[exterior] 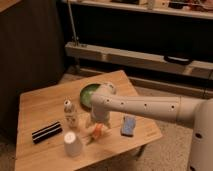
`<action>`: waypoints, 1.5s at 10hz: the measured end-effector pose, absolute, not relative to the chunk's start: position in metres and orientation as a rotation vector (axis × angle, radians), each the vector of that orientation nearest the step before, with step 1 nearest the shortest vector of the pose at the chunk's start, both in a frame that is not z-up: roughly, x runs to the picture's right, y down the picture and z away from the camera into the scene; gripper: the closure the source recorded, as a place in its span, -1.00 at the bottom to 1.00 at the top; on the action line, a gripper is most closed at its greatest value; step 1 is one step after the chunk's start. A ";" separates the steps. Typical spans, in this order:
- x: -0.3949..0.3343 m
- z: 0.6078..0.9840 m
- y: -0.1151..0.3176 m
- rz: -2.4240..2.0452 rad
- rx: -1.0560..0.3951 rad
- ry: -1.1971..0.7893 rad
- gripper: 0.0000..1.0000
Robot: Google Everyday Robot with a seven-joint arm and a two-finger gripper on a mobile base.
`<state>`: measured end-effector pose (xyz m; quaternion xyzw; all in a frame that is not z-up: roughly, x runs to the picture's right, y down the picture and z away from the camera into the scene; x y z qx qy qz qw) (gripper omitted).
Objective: Place the pepper on the white sponge
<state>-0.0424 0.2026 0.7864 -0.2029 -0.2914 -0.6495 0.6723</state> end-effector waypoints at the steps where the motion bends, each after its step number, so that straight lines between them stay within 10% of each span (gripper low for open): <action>1: -0.042 0.790 0.207 -1.458 -0.465 -0.651 -0.42; 7: -0.049 0.816 0.223 -1.439 -0.496 -0.675 -0.42; 15: -0.049 0.820 0.221 -1.430 -0.507 -0.708 0.74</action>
